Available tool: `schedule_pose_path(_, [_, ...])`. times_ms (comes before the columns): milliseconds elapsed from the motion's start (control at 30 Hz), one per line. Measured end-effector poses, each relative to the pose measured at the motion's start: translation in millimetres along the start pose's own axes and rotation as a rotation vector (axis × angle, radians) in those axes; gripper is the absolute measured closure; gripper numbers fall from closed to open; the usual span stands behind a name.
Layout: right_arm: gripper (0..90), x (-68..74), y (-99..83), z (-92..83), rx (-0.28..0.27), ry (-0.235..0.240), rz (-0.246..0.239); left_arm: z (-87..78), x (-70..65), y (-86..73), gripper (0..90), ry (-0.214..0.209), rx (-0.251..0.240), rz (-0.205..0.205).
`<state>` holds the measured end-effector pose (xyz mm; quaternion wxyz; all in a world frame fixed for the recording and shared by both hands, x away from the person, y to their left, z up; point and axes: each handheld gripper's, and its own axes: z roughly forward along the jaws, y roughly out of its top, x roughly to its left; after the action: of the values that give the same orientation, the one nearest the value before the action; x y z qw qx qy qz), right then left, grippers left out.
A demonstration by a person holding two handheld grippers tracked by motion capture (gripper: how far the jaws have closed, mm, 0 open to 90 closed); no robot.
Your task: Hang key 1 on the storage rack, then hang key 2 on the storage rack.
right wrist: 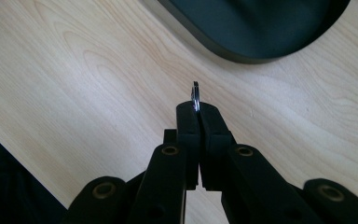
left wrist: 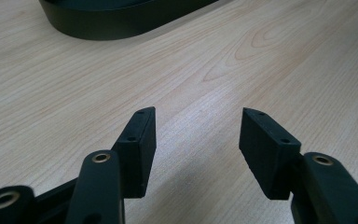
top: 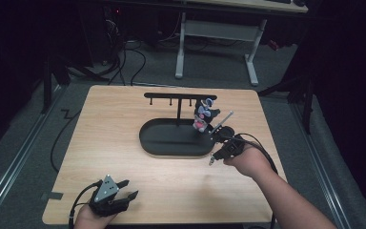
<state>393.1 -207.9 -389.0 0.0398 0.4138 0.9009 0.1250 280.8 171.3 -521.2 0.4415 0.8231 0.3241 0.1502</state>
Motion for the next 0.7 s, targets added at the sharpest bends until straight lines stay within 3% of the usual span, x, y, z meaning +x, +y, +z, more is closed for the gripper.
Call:
schedule_pose_path(100, [88.8, 2.9, 5.6, -2.6, 0.0, 0.004, 0.026, 0.4, 0.9, -0.4, 46.7, -0.002, -0.002, -0.004])
schedule_pose_path(167, [88.8, 2.5, 12.7, -3.8, -0.01, 0.008, -0.01, 0.6, 1.7, -0.6, 46.7, -0.003, -0.002, -0.009])
schedule_pose_path(333, [88.8, 4.1, 21.9, -5.8, -0.007, 0.007, -0.001, -1.0, 2.0, 0.2, 46.6, -0.002, -0.009, -0.011])
schedule_pose_path(500, [88.9, 2.4, 32.7, -8.8, -0.001, -0.004, -0.026, -1.7, 2.7, 0.7, 46.6, -0.002, -0.011, -0.008])
schedule_pose_path(533, [88.9, 3.0, 35.2, -9.8, 0.005, -0.008, -0.011, -2.0, 2.8, 1.0, 46.7, -0.002, -0.009, -0.008])
schedule_pose_path(700, [88.9, -4.1, 50.1, -16.3, -0.01, -0.015, -0.018, -1.3, 1.4, 0.2, 46.6, -0.002, -0.011, -0.009])
